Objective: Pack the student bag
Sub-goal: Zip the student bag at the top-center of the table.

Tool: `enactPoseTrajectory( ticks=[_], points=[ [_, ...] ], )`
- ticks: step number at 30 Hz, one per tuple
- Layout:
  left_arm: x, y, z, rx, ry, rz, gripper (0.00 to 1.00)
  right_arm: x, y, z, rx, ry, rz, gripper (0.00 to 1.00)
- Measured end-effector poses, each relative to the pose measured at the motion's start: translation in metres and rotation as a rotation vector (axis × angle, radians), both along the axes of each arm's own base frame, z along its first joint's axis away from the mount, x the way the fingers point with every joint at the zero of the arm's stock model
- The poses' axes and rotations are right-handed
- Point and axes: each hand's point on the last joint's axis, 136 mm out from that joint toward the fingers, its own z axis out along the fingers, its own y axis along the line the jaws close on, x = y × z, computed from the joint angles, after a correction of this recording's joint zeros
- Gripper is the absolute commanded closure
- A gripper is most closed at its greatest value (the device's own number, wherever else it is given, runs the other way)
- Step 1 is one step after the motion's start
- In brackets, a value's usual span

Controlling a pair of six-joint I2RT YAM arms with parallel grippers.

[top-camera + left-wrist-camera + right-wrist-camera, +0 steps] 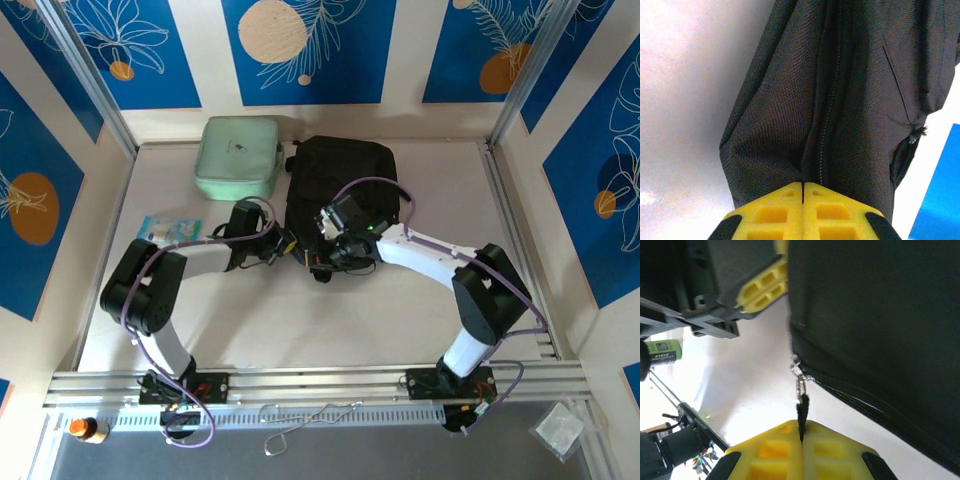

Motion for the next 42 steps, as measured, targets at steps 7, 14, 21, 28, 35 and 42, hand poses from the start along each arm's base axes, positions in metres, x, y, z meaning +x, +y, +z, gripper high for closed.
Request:
enactPoseTrajectory(
  ticks=[7,14,21,28,35,42],
  points=[
    [-0.001,0.002,-0.019,0.039,0.019,-0.003,1.0,-0.004,-0.036,-0.015,-0.037,0.045,-0.108,1.0],
    [0.0,0.004,-0.021,0.065,-0.001,-0.014,1.0,-0.011,-0.073,-0.03,-0.088,0.094,-0.205,1.0],
    [0.0,0.006,-0.023,0.089,-0.021,-0.036,1.0,-0.002,-0.129,-0.021,-0.116,0.064,-0.372,1.0],
    [0.005,0.0,-0.017,0.112,-0.033,-0.089,1.0,0.007,-0.157,-0.008,-0.106,0.024,-0.452,1.0],
    [0.011,0.021,-0.017,0.265,-0.062,-0.108,0.64,0.009,-0.134,0.008,-0.118,-0.037,-0.341,1.0],
    [-0.006,0.051,0.028,0.443,-0.2,-0.199,0.38,0.026,-0.097,0.026,-0.098,-0.098,-0.234,1.0]
  ],
)
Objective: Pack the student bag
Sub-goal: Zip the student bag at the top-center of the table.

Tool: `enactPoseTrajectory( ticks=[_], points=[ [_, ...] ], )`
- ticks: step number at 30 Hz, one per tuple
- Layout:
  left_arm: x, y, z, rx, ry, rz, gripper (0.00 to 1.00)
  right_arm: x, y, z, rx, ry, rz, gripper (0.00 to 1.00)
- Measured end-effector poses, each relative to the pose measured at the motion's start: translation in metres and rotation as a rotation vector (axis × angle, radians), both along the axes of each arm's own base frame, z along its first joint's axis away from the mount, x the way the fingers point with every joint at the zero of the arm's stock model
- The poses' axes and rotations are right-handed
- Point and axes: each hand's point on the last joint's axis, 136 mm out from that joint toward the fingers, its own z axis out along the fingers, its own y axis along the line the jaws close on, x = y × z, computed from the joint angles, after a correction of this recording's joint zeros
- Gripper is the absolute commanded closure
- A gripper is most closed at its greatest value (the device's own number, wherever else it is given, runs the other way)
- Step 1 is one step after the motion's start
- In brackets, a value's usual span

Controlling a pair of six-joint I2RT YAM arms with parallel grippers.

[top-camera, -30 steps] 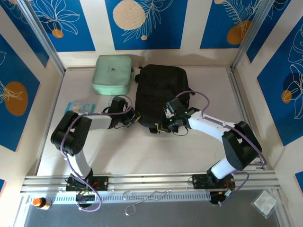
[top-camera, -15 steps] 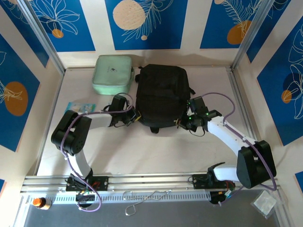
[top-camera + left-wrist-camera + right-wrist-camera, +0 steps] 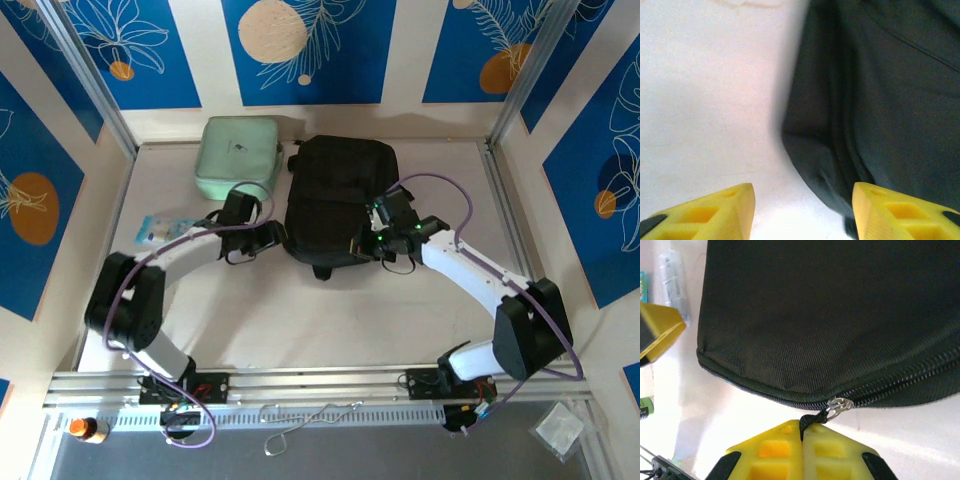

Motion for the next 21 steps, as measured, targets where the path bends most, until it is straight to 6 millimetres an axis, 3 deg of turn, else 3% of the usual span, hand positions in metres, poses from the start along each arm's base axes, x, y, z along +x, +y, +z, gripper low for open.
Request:
enactPoseTrajectory(
  ticks=[4,10,15,21],
  points=[
    [-0.003,-0.01,0.036,0.05,-0.13,-0.142,0.28,-0.001,0.013,-0.004,0.021,0.012,0.044,1.0],
    [-0.013,-0.066,0.069,0.111,-0.325,-0.475,0.25,-0.005,0.024,-0.001,0.057,0.012,0.091,1.0],
    [-0.027,-0.11,0.061,0.176,-0.414,-0.75,0.25,-0.007,0.02,-0.003,0.078,0.014,0.084,1.0],
    [-0.042,-0.129,0.037,0.16,-0.426,-0.962,0.24,-0.011,0.009,-0.01,0.125,0.049,0.047,1.0]
  ],
)
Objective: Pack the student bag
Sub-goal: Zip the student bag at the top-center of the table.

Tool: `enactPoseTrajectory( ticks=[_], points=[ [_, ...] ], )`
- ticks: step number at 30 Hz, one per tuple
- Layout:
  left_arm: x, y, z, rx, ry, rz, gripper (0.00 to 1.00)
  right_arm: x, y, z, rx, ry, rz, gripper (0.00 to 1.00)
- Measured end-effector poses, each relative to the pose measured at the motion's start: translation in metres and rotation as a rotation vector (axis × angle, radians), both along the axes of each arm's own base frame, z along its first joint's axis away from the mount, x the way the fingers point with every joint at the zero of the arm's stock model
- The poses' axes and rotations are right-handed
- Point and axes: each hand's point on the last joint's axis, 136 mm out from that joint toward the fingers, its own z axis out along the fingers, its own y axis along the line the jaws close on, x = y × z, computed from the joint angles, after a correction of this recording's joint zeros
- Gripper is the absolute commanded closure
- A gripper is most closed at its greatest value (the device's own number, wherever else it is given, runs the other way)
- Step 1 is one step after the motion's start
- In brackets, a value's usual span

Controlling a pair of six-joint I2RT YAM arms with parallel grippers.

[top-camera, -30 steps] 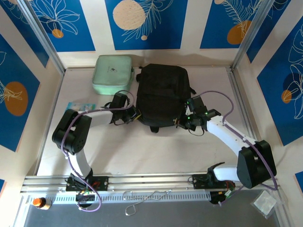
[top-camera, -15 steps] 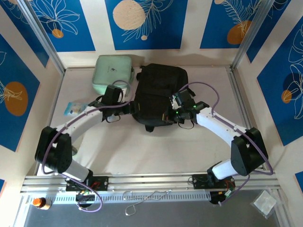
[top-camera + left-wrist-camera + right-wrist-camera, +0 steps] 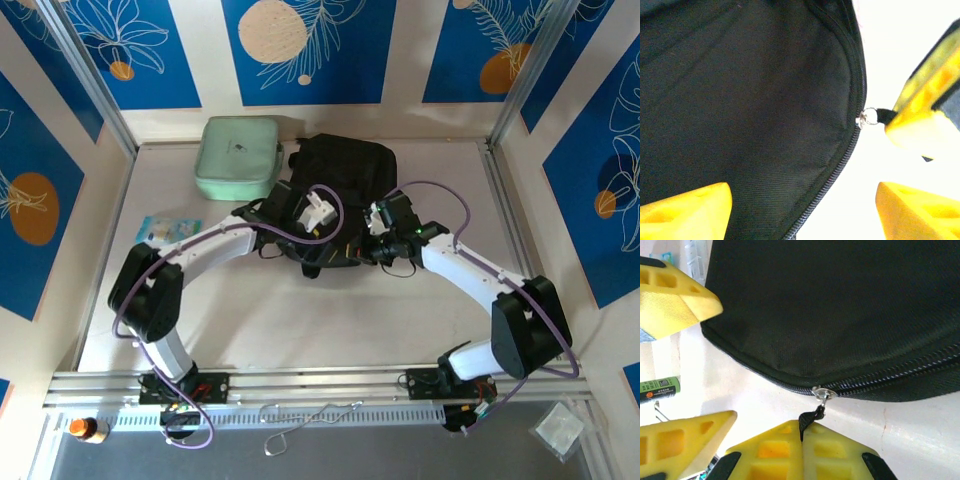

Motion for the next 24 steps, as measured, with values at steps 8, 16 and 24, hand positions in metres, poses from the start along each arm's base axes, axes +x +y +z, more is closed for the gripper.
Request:
enactPoseTrajectory(
  ticks=[8,16,24],
  points=[
    [-0.009,-0.016,-0.028,-0.012,0.032,-0.161,0.32,-0.002,-0.001,-0.003,0.036,0.026,-0.015,1.0],
    [-0.002,-0.015,-0.042,0.004,-0.032,-0.174,0.66,0.0,-0.014,-0.007,0.031,0.051,-0.065,1.0],
    [0.005,-0.013,-0.048,0.029,-0.085,-0.166,0.83,0.007,-0.044,-0.02,0.02,0.111,-0.18,1.0]
  ],
)
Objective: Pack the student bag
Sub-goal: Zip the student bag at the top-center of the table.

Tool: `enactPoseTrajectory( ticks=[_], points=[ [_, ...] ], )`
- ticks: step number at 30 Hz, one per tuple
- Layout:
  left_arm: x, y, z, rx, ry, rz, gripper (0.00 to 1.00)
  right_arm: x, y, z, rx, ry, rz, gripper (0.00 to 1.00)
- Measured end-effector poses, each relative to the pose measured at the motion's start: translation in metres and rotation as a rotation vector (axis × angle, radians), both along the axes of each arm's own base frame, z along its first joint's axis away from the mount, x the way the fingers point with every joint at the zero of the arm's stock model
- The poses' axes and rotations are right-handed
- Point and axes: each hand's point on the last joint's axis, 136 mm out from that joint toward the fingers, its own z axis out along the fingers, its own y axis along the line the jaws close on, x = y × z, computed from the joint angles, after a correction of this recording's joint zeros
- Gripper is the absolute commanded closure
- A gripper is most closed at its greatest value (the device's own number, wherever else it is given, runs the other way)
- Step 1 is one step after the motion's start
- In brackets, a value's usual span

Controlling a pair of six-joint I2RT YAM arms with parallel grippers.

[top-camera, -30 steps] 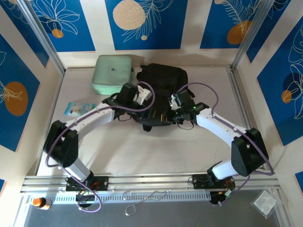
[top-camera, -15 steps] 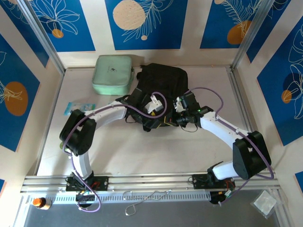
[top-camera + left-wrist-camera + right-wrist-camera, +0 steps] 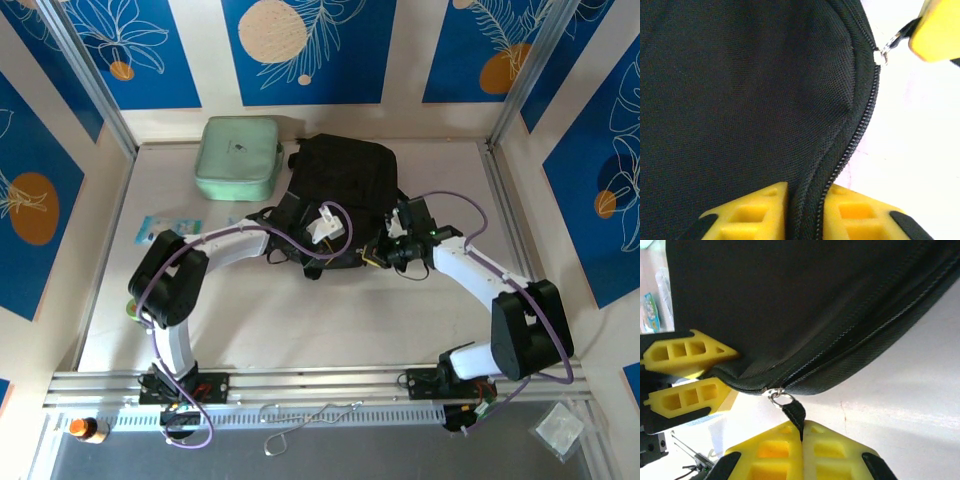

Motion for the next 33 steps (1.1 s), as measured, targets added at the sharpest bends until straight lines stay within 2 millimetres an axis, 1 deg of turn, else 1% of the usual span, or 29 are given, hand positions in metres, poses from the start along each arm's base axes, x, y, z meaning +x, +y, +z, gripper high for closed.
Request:
enactPoseTrajectory(
  ticks=[4,8,11,15,19,22,28,33],
  points=[
    [0.001,0.001,-0.001,0.007,-0.01,-0.001,0.85,0.005,-0.013,-0.001,-0.005,0.01,-0.045,1.0],
    [-0.002,0.002,-0.002,0.013,-0.017,-0.005,0.87,0.013,-0.031,-0.005,-0.026,0.033,-0.105,1.0],
    [-0.007,0.006,-0.002,0.016,-0.014,-0.003,0.87,0.024,-0.045,-0.007,-0.055,0.052,-0.149,1.0],
    [-0.015,0.014,-0.002,0.026,-0.004,0.005,0.87,0.045,-0.061,-0.005,-0.106,0.062,-0.185,1.0],
    [-0.025,0.021,0.001,0.026,-0.001,0.008,0.86,0.057,-0.067,-0.004,-0.137,0.074,-0.189,1.0],
    [-0.031,0.025,0.002,0.025,0.01,0.011,0.86,0.06,-0.069,-0.006,-0.153,0.091,-0.187,1.0],
    [-0.045,0.032,-0.008,0.041,0.068,0.015,0.85,0.071,-0.074,-0.01,-0.197,0.126,-0.19,1.0],
    [-0.051,0.031,-0.011,0.04,0.095,0.017,0.86,0.092,-0.065,-0.012,-0.282,0.13,-0.15,1.0]
  ],
)
